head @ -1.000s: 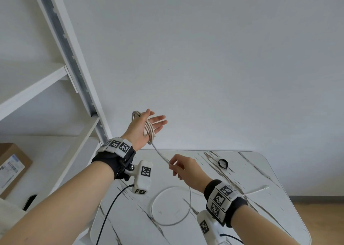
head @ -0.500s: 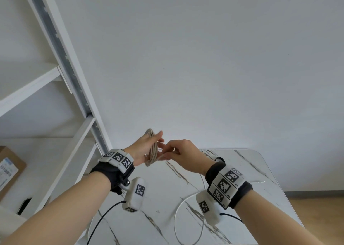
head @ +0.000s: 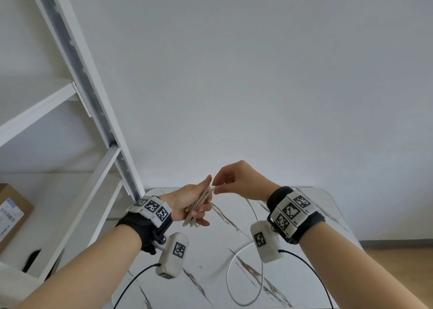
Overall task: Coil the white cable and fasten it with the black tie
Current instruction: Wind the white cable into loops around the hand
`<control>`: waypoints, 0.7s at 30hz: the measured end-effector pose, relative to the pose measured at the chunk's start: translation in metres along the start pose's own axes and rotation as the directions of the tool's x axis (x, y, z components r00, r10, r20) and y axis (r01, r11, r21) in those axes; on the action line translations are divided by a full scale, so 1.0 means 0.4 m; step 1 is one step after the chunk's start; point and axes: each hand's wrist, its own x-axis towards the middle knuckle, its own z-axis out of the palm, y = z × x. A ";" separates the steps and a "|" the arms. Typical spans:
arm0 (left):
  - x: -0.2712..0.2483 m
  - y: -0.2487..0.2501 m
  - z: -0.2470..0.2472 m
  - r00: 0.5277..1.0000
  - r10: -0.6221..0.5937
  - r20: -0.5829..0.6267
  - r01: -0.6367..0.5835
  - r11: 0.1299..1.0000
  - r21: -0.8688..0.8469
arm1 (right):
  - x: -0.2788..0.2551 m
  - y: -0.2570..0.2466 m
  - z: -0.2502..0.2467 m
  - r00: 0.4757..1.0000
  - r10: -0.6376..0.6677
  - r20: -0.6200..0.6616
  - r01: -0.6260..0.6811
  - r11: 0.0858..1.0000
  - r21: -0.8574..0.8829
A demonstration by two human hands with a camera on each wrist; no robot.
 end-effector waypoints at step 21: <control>-0.046 0.086 0.018 0.914 0.307 0.266 -0.135 0.847 -0.514 | 0.004 0.116 0.128 0.943 0.200 -0.265 -0.156 0.972 0.176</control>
